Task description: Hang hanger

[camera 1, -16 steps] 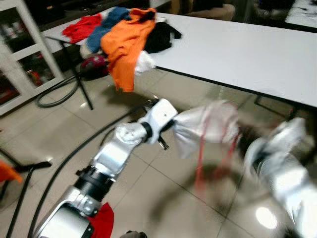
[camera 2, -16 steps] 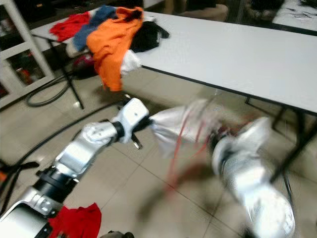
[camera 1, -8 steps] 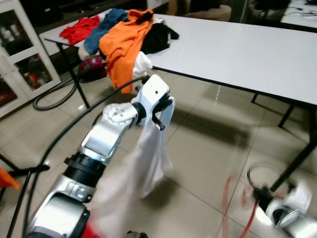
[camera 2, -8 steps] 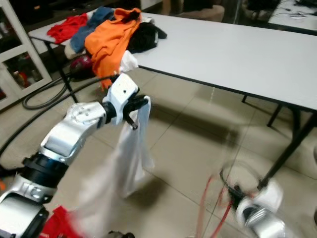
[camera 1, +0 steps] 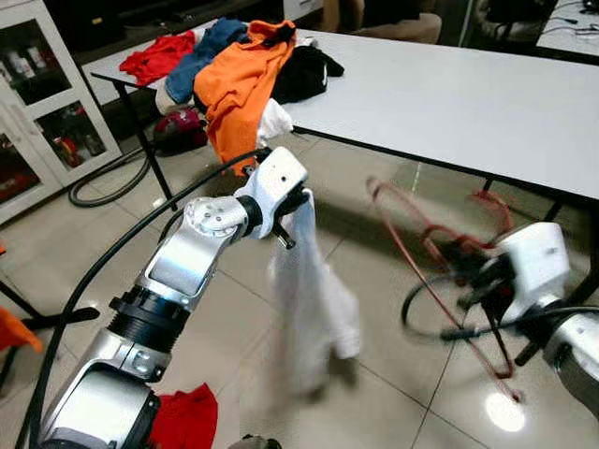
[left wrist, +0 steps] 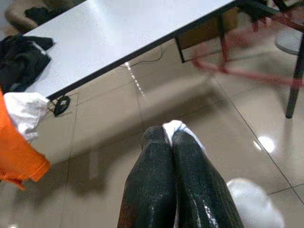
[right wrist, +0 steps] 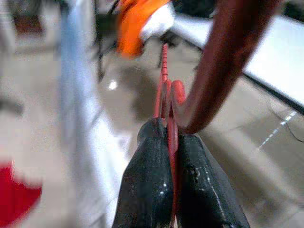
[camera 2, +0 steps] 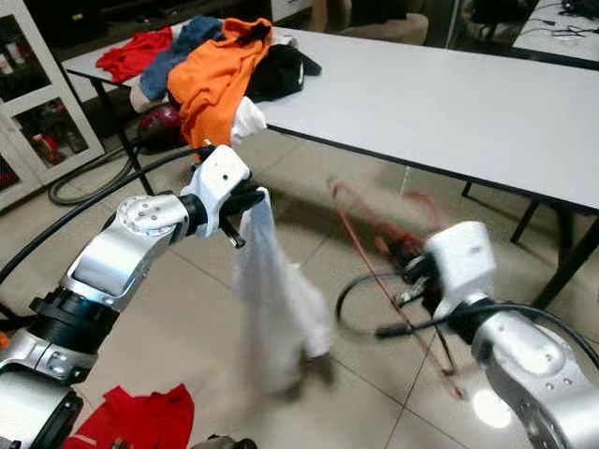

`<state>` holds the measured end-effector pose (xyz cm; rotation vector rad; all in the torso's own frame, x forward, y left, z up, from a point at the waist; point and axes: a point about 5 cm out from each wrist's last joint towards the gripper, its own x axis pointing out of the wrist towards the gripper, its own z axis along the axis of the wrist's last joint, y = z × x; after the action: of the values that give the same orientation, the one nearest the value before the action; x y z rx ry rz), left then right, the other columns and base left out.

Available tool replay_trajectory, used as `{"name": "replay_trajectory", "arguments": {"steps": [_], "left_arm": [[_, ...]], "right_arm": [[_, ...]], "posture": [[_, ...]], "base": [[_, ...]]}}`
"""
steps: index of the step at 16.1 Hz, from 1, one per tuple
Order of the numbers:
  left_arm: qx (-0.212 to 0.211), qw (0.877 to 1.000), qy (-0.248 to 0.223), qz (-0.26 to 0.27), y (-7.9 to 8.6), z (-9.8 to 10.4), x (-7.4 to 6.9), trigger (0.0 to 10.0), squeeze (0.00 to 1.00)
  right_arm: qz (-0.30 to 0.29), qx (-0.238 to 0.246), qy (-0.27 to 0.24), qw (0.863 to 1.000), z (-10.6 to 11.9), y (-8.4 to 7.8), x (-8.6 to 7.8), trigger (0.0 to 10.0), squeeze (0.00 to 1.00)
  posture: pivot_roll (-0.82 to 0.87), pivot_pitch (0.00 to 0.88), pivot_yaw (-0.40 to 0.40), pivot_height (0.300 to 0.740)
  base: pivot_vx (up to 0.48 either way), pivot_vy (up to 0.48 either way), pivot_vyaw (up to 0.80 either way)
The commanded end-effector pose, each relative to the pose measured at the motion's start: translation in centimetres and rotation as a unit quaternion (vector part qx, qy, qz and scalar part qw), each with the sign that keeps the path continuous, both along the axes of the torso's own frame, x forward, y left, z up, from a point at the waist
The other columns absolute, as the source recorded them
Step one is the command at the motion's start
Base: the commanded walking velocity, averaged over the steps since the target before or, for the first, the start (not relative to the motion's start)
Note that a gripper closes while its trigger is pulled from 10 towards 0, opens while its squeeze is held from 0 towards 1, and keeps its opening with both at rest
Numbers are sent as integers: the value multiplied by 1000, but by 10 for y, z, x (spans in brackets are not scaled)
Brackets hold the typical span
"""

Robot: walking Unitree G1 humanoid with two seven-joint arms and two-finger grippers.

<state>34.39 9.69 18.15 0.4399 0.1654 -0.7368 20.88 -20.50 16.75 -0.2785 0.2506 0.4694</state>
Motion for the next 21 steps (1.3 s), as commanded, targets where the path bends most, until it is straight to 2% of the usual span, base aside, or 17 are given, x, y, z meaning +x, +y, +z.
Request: {"name": "replay_trajectory", "arguments": {"steps": [1, 2, 3, 4, 5, 8, 10, 11, 12, 13, 14, 15, 17, 21], "left_arm": [[-11, 1000, -13, 11, 5, 6, 2, 10000, 0], [-8, 1000, -17, 4, 3, 6, 0, 10000, 0], [-19, 1000, -17, -3, 1, 8, -1, 10000, 0], [-40, 999, -15, -16, -4, 11, -3, 10000, 0], [-50, 998, -16, -31, -8, 13, -6, 10000, 0], [-52, 997, -25, -52, -11, 17, -8, 10000, 0], [-55, 997, -20, -45, -11, 19, -7, 10000, 0], [-55, 998, -18, -40, -11, 20, -7, 10000, 0], [-55, 998, -18, -39, -11, 21, -7, 10000, 0], [-53, 997, -25, -45, -13, 22, -9, 10000, 0], [-36, 998, -35, -43, -11, 19, -8, 10000, 0], [-27, 998, -36, -42, -10, 17, -7, 10000, 0], [-27, 998, -33, -43, -10, 17, -8, 10000, 0], [-12, 999, -23, -38, -6, 14, -9, 10000, 0]], "right_arm": [[40, -25, 10, 999, -3, 7, -6, 10000, 0], [59, -42, -3, 997, -2, 9, -6, 10000, 0], [35, -9, -46, 998, 10, 6, 1, 10000, 0], [1, 49, -105, 993, 26, 4, 9, 10000, 0], [-2, 73, -126, 989, 31, 4, 10, 10000, 0], [39, 45, -96, 994, 24, 3, 1, 10000, 0], [29, 42, -93, 994, 25, -2, 0, 10000, 0], [-75, 110, -107, 985, 32, -16, 9, 10000, 0], [-123, 155, -107, 974, 34, -21, 13, 10000, 0], [-181, 305, -41, 934, 27, -22, 14, 10000, 0], [-83, 171, -4, 982, 17, -13, 3, 10000, 0], [-4, 97, 35, 995, 9, -8, -10, 10000, 0], [38, 92, 59, 993, 8, -4, -18, 10000, 0], [126, 84, 124, 981, 12, 12, -35, 10000, 0]], "posture": [[-244, 8, 115, 740], [-242, 9, 112, 740], [-243, 10, 109, 740], [-241, 9, 108, 740], [-239, 11, 105, 740], [-239, 12, 106, 740], [-240, 12, 105, 740], [-241, 16, 109, 740], [-242, 17, 110, 740], [-241, 19, 112, 740], [-240, 19, 113, 740], [-240, 20, 110, 740], [-241, 18, 110, 740], [-242, 8, 104, 740]], "base": [[0, 0, 0], [0, 0, 0], [0, 0, 0], [0, 0, 0], [0, 0, 0], [0, 0, 0], [0, 0, 0], [0, 0, 0], [0, 0, 0], [0, 0, 0], [0, 0, 0], [0, 0, 0], [0, 0, 0], [0, 0, 0]]}}
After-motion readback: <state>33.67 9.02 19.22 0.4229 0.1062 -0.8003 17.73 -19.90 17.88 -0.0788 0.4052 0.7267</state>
